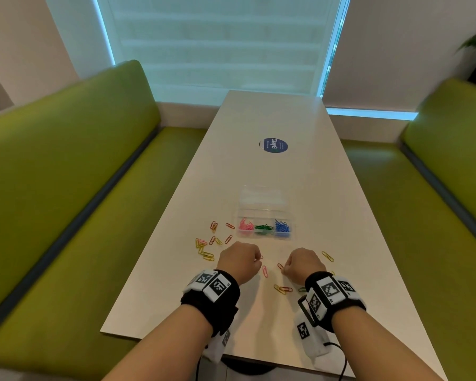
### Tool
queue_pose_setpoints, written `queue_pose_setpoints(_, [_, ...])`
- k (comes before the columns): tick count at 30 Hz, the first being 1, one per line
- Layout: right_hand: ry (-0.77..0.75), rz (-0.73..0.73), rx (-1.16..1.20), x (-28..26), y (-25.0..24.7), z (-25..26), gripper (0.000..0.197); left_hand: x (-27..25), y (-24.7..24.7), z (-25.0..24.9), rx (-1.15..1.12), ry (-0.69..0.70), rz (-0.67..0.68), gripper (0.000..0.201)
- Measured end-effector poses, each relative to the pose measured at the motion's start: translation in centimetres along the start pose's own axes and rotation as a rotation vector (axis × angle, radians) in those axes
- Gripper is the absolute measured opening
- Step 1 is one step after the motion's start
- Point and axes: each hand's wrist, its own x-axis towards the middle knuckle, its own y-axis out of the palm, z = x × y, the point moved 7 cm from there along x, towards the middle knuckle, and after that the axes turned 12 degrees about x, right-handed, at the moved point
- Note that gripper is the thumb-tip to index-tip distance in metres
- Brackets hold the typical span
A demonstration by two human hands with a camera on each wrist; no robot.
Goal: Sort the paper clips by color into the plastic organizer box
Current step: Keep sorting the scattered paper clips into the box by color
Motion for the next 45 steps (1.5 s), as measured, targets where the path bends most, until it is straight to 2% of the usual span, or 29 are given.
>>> queue_pose_setpoints(6, [-0.084,0.047,0.044,-1.5,-0.3,-0.2,0.022,-0.1,0.9,-1.6,-0.066,0.06,0.024,0.032])
queue_pose_setpoints(11, [-0.222,0.091,0.11,-3.0,-0.7,0.0,0.009,0.0,0.9,-3.1,-0.075,0.13,0.019,0.028])
queue_pose_setpoints(13, [-0.246,0.09,0.106,-3.3,-1.0,0.1,0.019,0.0,0.9,-3.6,-0.065,0.151,0.04,0.025])
queue_pose_setpoints(17, [-0.247,0.086,0.1,-3.4,-1.3,-0.2,0.024,0.1,0.8,-4.1,-0.049,0.168,0.045,0.021])
queue_pose_setpoints(19, [-0.215,0.084,0.096,-3.3,-1.3,-0.6,0.014,0.1,0.7,-4.1,-0.036,0.162,0.03,0.021])
queue_pose_setpoints(23, [-0.173,0.118,-0.005,-3.4,-0.7,-1.4,0.028,0.2,0.4,-3.7,-0.026,0.132,0.0,0.021])
queue_pose_setpoints(31, [-0.176,0.152,-0.011,-3.4,-0.3,-1.1,0.007,0.1,0.2,-2.6,-0.001,0.088,-0.032,0.023])
queue_pose_setpoints(35, [-0.142,0.172,-0.019,-3.1,-0.2,-1.0,0.007,0.3,0.0,-2.4,-0.005,0.077,-0.024,0.022])
queue_pose_setpoints(37, [-0.136,0.175,-0.017,-3.0,-0.1,-1.0,0.017,0.5,-0.1,-2.3,0.003,0.079,-0.023,0.022])
queue_pose_setpoints(42, [-0.157,0.122,0.035,-2.5,-1.3,-0.4,0.021,2.0,-1.5,-1.8,0.029,0.087,-0.065,0.023])
queue_pose_setpoints(45, [-0.164,0.07,0.101,-1.8,-2.7,0.0,0.02,3.7,-3.0,-0.7,0.028,0.024,-0.128,0.023])
